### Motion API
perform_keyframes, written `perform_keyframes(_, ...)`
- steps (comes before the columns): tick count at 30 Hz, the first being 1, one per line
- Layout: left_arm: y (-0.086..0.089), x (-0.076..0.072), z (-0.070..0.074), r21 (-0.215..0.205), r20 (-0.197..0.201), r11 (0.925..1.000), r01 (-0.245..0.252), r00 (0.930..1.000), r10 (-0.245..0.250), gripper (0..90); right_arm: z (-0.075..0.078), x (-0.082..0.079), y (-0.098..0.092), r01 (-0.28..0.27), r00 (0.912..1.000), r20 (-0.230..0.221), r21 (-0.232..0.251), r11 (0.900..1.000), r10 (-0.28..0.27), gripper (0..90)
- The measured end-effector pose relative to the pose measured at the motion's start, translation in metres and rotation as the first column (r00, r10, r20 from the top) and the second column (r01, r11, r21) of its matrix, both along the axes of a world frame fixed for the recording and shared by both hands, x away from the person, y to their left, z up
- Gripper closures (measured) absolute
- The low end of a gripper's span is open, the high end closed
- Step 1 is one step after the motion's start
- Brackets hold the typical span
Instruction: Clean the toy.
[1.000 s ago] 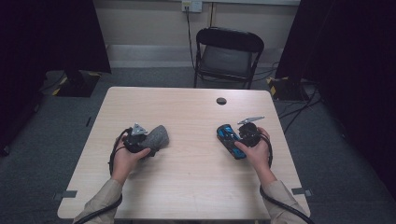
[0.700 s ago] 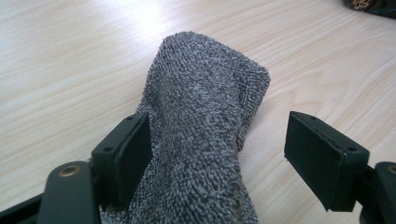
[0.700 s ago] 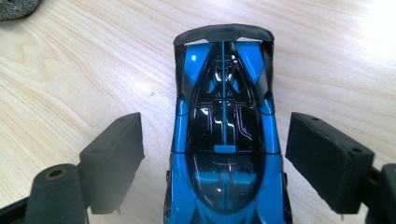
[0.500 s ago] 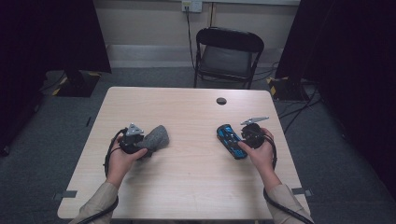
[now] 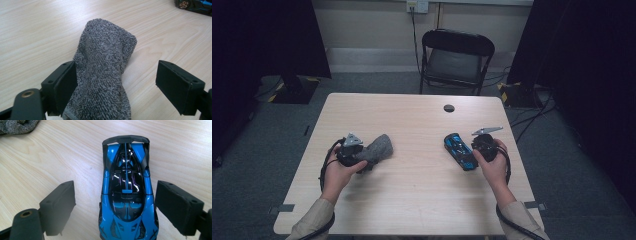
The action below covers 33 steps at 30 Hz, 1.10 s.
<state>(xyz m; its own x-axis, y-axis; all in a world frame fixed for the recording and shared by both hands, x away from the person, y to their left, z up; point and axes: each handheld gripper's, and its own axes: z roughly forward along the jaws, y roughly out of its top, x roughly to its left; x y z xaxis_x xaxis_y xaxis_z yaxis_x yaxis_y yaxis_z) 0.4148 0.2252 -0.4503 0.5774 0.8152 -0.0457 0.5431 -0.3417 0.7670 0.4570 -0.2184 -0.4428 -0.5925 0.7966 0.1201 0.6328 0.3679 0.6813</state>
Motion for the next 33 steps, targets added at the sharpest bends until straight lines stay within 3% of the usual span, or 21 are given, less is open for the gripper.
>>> perform_keyframes(17,0.003,-0.010,0.005,-0.033,-0.011,0.9994,0.007,0.9999,-0.008,16.8,0.007,-0.011,-0.003,-0.024,0.9996,0.013,0.006,1.000,0.024,16.3)
perform_keyframes(33,0.018,-0.020,0.004,-0.044,-0.027,0.9990,0.001,0.9996,-0.003,16.9,0.008,-0.022,-0.007,-0.040,0.9987,0.031,0.004,0.999,0.040,16.4)
